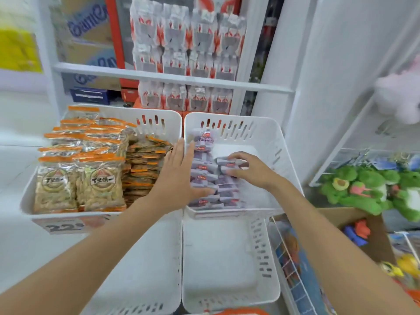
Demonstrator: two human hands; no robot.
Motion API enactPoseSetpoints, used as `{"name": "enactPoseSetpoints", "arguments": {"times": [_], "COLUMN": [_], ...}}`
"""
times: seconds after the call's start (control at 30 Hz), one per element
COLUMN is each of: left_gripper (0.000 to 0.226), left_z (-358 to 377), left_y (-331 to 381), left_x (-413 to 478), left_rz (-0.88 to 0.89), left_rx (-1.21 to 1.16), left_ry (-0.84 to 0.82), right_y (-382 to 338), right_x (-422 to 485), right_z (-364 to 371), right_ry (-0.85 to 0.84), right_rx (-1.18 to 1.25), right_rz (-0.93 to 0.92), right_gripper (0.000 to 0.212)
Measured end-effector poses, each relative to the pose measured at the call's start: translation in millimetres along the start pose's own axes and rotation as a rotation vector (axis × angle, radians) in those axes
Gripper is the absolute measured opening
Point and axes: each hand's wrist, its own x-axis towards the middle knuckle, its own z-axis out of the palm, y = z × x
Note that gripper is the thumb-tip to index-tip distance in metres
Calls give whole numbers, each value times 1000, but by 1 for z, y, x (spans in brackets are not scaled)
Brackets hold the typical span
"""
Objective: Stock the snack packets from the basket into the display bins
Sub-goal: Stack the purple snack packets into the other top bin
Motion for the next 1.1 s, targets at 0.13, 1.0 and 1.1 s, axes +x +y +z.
{"name": "enactPoseSetpoints", "arguments": {"times": [0.13, 1.0, 1.1], "left_gripper": [119, 38, 35], "left_z": [2, -7, 10], "left_y": [1, 17, -9], "left_x": [-2, -173, -239], "left_rz": [-11, -33, -137], "left_rx": [-15, -311, -349], "left_ry": [8, 106, 16], "right_y": [2, -61, -39], "right_x": [2, -211, -245], "right_z": [5, 108, 164], "right_ry": [-15, 340, 7], "right_rx": [189, -34, -72], "right_rz": [35, -64, 97], "right_gripper": [30, 31, 31]}}
